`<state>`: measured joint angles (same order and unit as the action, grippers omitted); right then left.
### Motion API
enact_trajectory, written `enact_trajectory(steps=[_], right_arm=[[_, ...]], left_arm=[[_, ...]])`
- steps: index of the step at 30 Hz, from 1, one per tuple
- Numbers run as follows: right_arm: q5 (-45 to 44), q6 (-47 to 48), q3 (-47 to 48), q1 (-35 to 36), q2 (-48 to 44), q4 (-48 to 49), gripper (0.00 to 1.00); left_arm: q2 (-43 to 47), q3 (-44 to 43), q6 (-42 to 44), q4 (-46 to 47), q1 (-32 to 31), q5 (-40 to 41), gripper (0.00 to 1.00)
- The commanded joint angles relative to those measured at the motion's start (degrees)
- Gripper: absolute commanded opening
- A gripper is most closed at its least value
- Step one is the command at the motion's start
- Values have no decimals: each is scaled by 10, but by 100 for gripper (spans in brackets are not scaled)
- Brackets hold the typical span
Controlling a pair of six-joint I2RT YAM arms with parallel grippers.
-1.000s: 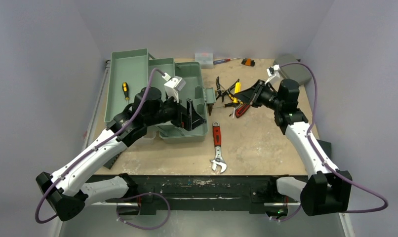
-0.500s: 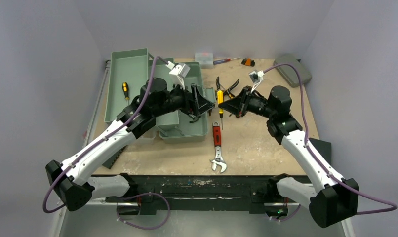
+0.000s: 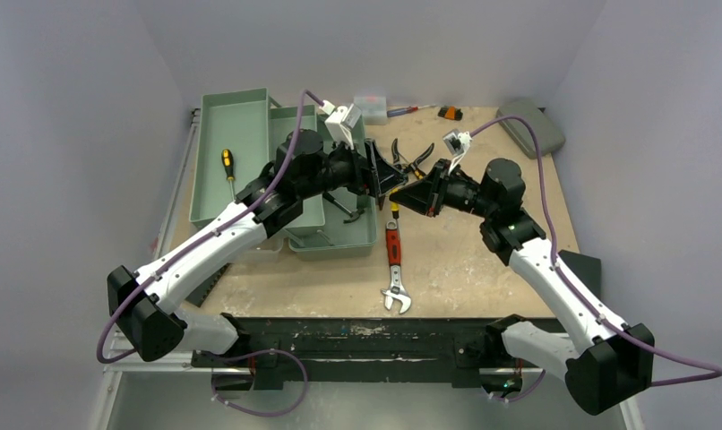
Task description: Pack the tool kit
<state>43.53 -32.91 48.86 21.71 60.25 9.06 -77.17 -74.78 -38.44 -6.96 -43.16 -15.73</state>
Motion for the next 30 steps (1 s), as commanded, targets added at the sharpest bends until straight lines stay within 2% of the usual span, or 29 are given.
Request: enact_trajectory(steps=[1,4,7,13,18,20,21,23,25,30], right_arm=[[19,15,10,3,-11,37,3],[24,14,14,6,-8,39,3],[18,13,17,7,-8,38,2],[-15,5,15,8,-20,36,0],[-12,-4,13,8,-22,48,0],[-6,-5,13,8,-20,52,9],[-7,-2,11,8,-20,50,18],[-26,17,12,9,-29,24,44],[-50,37,12,7,-43,-1,62],[-97,60,12,8,-69,-37,78]], left_arm=[[3,-28,-6,38,-2,1,71],[2,-26,-8,41,-2,1,69],[-3,-26,-12,44,-2,-6,62],[4,-5,-23,49,-2,-6,59],[0,13,-36,79,-2,-20,24],[-6,10,-36,83,-2,-31,3],[-4,8,-34,79,-2,-31,0],[8,9,-18,71,-2,-19,0],[29,6,12,32,-3,12,0],[95,-35,118,-119,0,146,0]])
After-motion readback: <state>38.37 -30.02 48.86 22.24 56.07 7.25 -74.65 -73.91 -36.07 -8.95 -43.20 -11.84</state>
